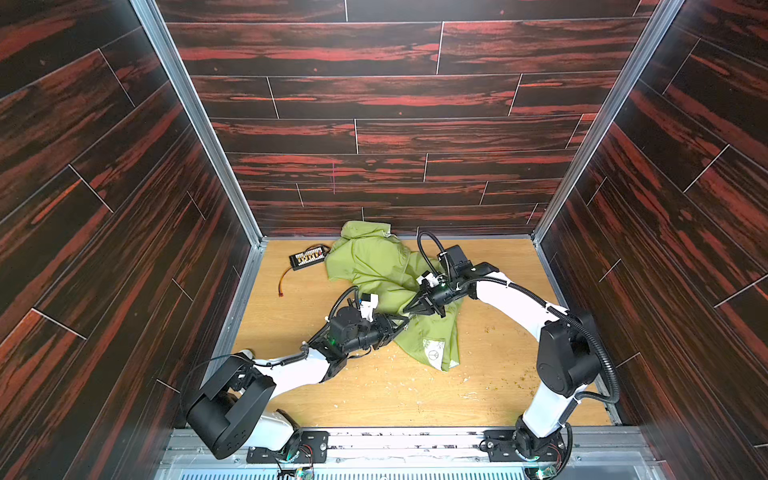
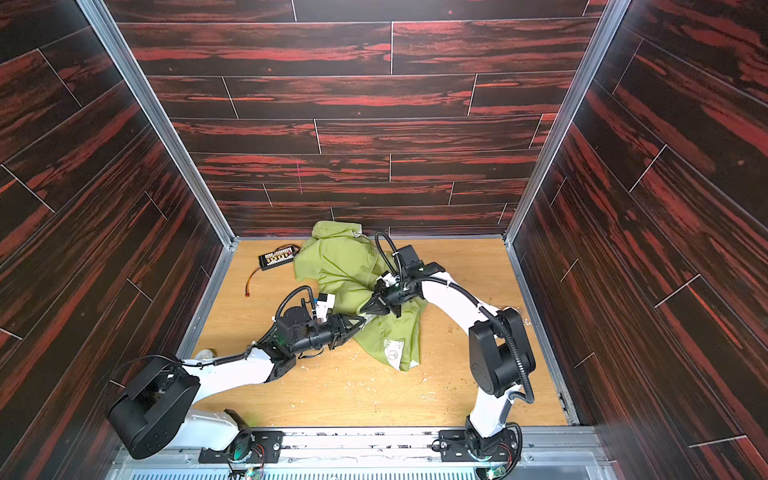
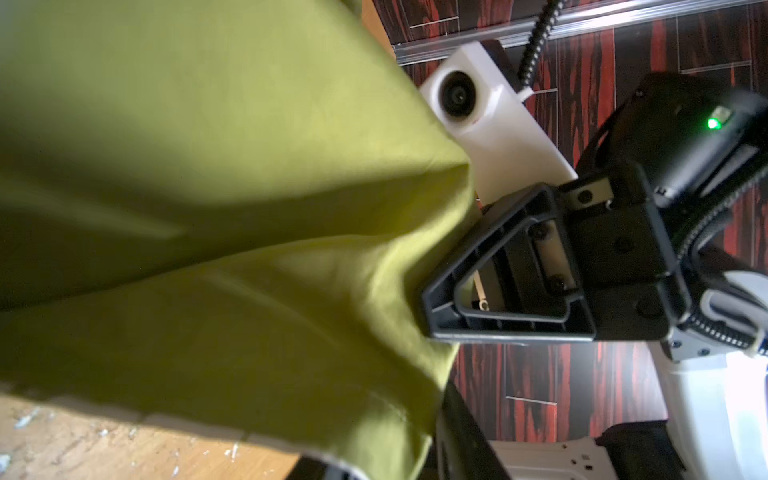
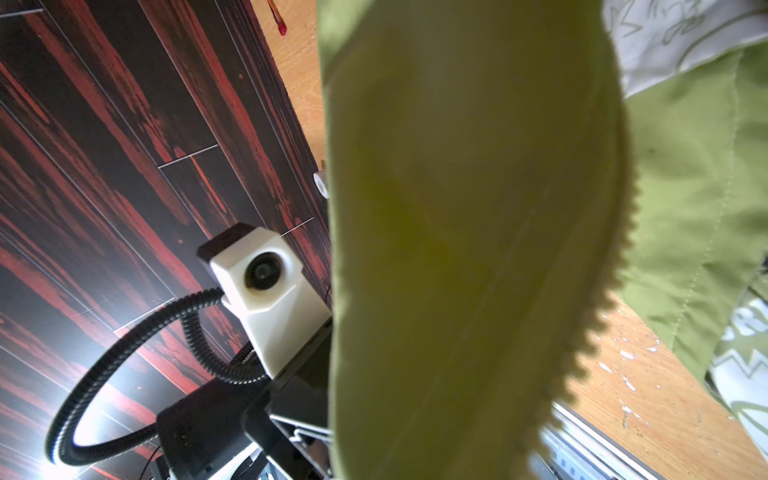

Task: Zip up the jacket

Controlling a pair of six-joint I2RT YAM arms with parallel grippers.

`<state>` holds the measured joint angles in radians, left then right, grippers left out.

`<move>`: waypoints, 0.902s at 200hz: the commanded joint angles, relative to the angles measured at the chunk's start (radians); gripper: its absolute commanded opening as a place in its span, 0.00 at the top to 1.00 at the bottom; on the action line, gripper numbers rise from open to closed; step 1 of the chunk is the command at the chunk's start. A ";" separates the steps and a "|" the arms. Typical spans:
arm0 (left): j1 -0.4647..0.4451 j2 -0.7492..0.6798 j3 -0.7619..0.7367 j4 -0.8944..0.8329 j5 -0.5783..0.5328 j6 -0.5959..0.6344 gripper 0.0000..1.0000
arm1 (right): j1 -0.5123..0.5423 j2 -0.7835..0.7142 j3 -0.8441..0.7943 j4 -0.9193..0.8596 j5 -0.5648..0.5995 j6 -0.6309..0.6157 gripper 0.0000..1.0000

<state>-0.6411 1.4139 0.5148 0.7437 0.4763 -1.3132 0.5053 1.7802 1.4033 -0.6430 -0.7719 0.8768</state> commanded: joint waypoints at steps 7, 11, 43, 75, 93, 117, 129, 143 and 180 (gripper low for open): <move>-0.003 -0.024 0.028 -0.040 -0.021 0.023 0.58 | -0.003 -0.033 0.027 -0.040 0.008 -0.022 1.00; -0.003 -0.024 0.031 -0.042 -0.023 0.025 0.58 | -0.002 -0.034 0.027 -0.040 0.007 -0.024 1.00; -0.003 -0.017 0.056 -0.051 -0.022 0.034 0.58 | -0.004 -0.035 0.028 -0.053 0.009 -0.032 1.00; -0.003 -0.014 0.066 -0.045 -0.019 0.034 0.62 | -0.007 -0.040 0.026 -0.054 0.008 -0.035 1.00; -0.003 -0.008 0.075 -0.051 -0.009 0.035 0.67 | -0.010 -0.042 0.023 -0.051 0.006 -0.035 1.00; -0.003 0.003 0.080 -0.053 -0.001 0.037 0.73 | -0.014 -0.046 0.019 -0.049 0.005 -0.035 1.00; -0.003 0.006 0.080 -0.053 0.001 0.037 0.76 | -0.016 -0.047 0.017 -0.048 0.002 -0.035 1.00; -0.002 0.005 0.082 -0.056 0.001 0.037 0.81 | -0.020 -0.049 0.017 -0.048 -0.002 -0.036 1.00; -0.003 0.017 0.087 -0.061 0.003 0.034 0.97 | -0.032 -0.054 0.018 -0.049 -0.012 -0.041 1.00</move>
<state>-0.6415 1.4235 0.5758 0.6792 0.4694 -1.2819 0.4854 1.7790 1.4036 -0.6731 -0.7673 0.8516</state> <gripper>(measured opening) 0.093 0.062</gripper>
